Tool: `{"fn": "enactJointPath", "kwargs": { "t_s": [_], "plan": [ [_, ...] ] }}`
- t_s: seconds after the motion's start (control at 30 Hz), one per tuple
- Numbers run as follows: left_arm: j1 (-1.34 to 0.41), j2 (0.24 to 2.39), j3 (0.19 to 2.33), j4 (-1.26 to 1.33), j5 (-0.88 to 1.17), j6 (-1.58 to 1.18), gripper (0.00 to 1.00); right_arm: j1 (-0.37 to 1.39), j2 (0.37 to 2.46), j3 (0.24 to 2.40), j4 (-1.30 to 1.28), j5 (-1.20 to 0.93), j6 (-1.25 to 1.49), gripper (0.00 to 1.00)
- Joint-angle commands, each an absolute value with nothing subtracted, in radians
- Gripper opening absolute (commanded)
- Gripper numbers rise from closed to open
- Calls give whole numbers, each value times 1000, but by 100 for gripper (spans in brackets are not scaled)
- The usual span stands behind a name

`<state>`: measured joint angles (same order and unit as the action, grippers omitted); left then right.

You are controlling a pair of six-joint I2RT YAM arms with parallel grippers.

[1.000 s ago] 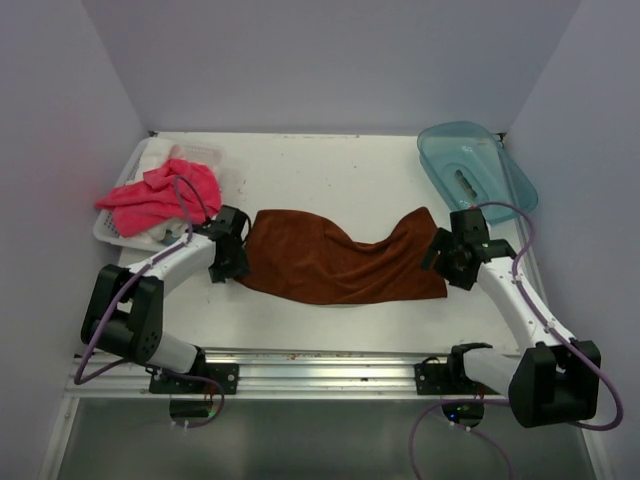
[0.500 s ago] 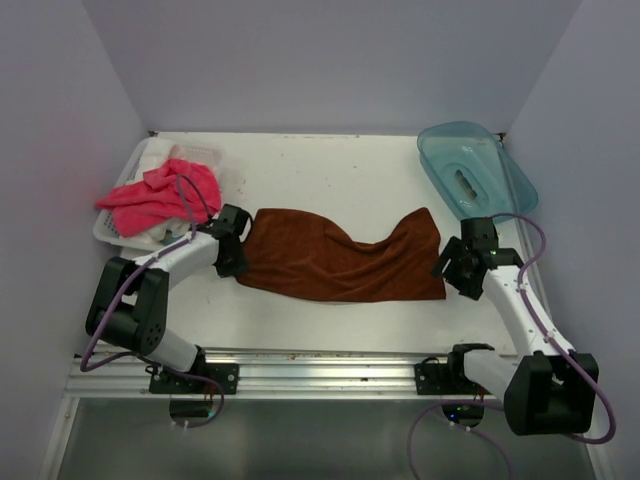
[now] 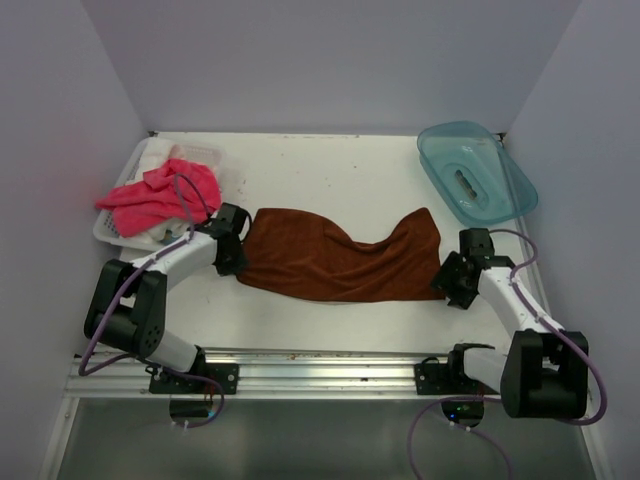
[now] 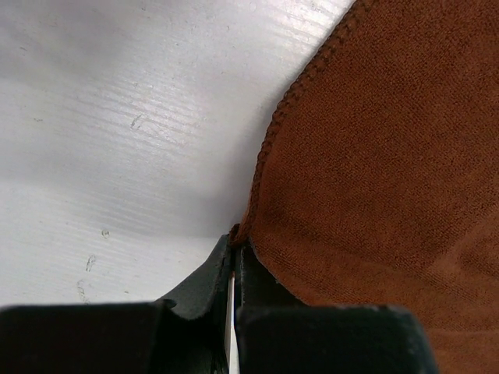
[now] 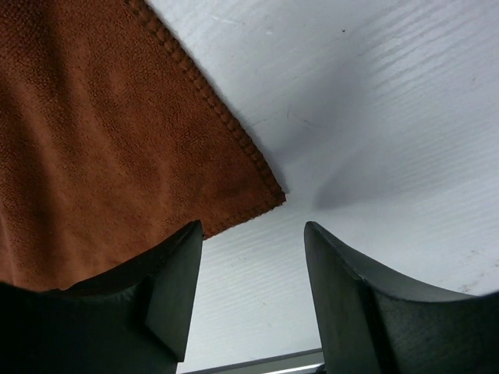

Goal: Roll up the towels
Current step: Flatten the towel

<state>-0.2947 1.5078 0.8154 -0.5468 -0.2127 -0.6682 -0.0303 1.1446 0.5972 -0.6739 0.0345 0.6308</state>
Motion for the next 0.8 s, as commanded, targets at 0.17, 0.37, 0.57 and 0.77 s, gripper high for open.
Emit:
{"fn": "enactJointPath", "kwargs": {
  "t_s": [0.17, 0.37, 0.57, 0.77],
  "plan": [
    [-287, 1470, 868, -528, -207, -655, 0, -34, 1216, 535, -528, 3, 680, 46],
    [-287, 1457, 874, -537, -206, -650, 0, -32, 1221, 518, -497, 18, 692, 28],
    [-287, 1439, 879, -548, -209, -646, 0, -32, 1230, 551, -497, 31, 684, 5],
    [-287, 1430, 885, -554, -204, -641, 0, -32, 1269, 565, -486, 32, 681, 39]
  ]
}}
